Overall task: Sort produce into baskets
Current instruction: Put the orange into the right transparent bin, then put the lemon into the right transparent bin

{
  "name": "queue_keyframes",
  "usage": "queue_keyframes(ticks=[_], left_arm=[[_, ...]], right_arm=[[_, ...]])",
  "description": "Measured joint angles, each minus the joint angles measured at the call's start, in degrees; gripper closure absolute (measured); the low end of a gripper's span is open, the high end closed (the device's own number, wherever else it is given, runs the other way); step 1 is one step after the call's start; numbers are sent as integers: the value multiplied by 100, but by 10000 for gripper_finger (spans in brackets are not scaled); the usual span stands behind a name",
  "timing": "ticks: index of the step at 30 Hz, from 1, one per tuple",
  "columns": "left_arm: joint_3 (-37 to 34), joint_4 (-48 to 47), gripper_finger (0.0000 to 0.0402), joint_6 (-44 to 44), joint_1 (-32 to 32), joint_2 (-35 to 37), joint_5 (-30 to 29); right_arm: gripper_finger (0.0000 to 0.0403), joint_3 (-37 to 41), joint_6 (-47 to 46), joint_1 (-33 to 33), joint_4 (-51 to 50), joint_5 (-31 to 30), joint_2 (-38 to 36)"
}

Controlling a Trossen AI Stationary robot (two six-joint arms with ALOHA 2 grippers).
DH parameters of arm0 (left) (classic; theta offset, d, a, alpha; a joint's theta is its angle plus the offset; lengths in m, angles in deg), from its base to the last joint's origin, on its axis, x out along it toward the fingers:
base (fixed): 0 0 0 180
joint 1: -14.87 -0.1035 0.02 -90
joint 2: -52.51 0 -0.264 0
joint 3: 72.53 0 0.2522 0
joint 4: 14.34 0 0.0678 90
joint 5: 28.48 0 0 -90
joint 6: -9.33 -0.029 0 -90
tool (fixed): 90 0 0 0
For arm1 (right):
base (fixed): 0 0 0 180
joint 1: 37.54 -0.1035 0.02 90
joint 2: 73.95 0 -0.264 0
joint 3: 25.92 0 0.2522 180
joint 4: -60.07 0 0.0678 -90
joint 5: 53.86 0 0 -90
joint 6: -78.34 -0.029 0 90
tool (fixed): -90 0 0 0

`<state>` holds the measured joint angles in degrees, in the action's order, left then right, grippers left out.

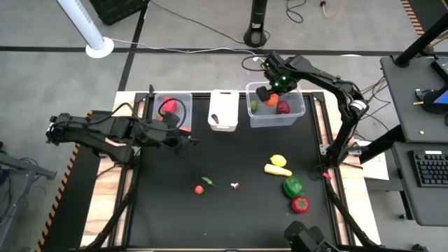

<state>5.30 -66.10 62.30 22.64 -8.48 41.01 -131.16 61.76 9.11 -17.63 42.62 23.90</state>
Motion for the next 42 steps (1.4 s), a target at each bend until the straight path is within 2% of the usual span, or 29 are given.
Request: queue_keyframes(ticks=[7, 11, 14, 17, 21, 25, 31, 37, 42], left_arm=[[0, 2, 96, -4, 0, 0, 1], [-2, 2, 96, -24, 2, 0, 2], [-2, 2, 96, -22, 2, 0, 4], [-2, 0, 96, -22, 2, 0, 4], [-2, -56, 96, -22, 2, 0, 7], [-2, -95, 96, -79, 2, -2, 7], [-2, -96, 96, -353, 0, -2, 11], [-2, -88, 96, -635, -27, -2, 14], [-2, -78, 96, -951, -46, -2, 13]], right_arm=[[6, -2, -3, 0, 5, -1, 0], [6, 0, -24, 0, 45, -69, 0], [6, -35, -256, 11, 47, 115, -65], [6, -92, -163, -70, 47, 555, -353], [6, -116, -251, -375, -1, 575, -920], [6, -115, -592, -900, -211, 553, -1632], [6, -114, -2017, -2236, -909, 533, -2339], [7, 44, -3625, -3692, -1812, -297, -2370], [7, 880, -4515, -4272, -1796, -606, -2263]])
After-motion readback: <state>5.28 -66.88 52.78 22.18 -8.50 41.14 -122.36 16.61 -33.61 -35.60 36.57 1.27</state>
